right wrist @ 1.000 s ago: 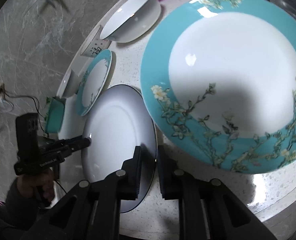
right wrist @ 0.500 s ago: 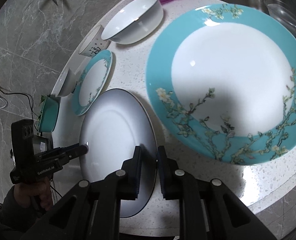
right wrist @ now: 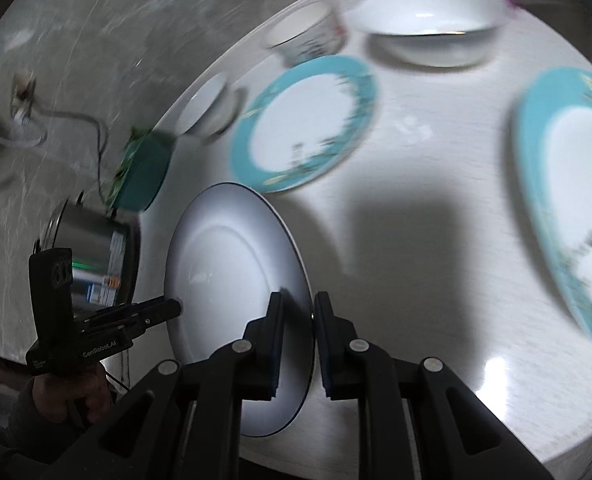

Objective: Organize plates and bowls

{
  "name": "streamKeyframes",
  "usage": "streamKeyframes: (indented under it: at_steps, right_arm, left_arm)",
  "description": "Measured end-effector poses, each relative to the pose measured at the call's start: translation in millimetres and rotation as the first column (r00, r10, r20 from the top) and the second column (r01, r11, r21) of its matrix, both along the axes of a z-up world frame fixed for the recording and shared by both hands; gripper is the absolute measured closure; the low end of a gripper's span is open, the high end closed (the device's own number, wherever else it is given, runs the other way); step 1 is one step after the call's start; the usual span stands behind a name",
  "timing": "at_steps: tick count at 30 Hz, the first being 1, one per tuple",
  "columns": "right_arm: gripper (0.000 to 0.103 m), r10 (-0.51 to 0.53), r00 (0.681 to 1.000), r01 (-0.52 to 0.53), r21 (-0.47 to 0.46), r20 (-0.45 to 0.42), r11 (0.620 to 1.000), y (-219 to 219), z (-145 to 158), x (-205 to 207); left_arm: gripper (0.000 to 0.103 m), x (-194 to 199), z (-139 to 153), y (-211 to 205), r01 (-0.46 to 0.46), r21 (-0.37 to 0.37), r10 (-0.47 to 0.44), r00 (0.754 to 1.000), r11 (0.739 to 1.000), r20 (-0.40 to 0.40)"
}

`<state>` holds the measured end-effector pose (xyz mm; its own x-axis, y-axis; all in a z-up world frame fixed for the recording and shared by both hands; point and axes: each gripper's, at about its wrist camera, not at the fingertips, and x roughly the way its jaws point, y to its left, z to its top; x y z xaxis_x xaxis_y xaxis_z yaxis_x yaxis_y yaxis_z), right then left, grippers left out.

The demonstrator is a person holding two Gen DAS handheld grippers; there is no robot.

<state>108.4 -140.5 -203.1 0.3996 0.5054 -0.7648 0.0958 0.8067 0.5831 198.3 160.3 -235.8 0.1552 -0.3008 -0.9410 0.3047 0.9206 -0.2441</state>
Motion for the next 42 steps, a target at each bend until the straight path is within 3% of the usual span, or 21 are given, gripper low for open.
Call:
streamKeyframes:
  at_steps: [10,19,27,30,31,32,33,34,37,42]
  right_arm:
    - [0.085,0.032,0.999,-0.032,-0.022,-0.03,0.999,30,-19,21]
    - [0.084,0.019,0.999,-0.021,-0.053,-0.051,0.998,31,-36,21]
    - [0.082,0.038,0.999,-0.04,-0.09,-0.03,0.995,34,-34,16]
    - [0.08,-0.001,1.0,0.003,-0.101,0.02,0.995,28,-15,5]
    - [0.07,-0.015,0.999,0.019,-0.098,0.038,0.995,23,-8,3]
    - [0.049,-0.039,0.997,0.045,-0.098,0.063,0.994,15,1,-1]
    - [0.036,-0.079,0.993,0.088,-0.097,0.094,0.991,3,13,-5]
    - [0.017,-0.105,0.988,0.115,-0.084,0.115,0.99,-5,21,-6]
    - [0.0,-0.193,0.967,0.196,0.001,0.168,0.981,-38,42,-3]
    - [0.0,-0.278,0.947,0.267,0.088,0.16,0.96,-78,44,33]
  left_arm:
    - [0.076,3,-18,50,-0.032,-0.003,0.032,0.999,0.999,-0.011]
    - [0.076,6,-27,37,-0.011,0.006,0.011,1.0,1.0,0.008]
    - [0.076,7,-26,39,-0.035,-0.027,0.035,0.999,0.999,0.01]
    - [0.074,9,-6,48,-0.063,-0.079,0.069,0.995,0.995,0.073]
    - [0.06,13,2,51,-0.063,-0.106,0.072,0.994,0.992,0.085]
    - [0.031,19,10,51,-0.066,-0.122,0.078,0.992,0.99,0.098]
    - [0.02,25,20,51,-0.071,-0.143,0.089,0.989,0.987,0.12]
    - [0.012,30,27,51,-0.072,-0.167,0.095,0.986,0.983,0.139]
    - [0.006,53,47,37,-0.042,-0.236,0.081,0.984,0.971,0.156]
    - [0.004,94,52,-17,0.029,-0.244,0.001,0.993,0.969,0.12]
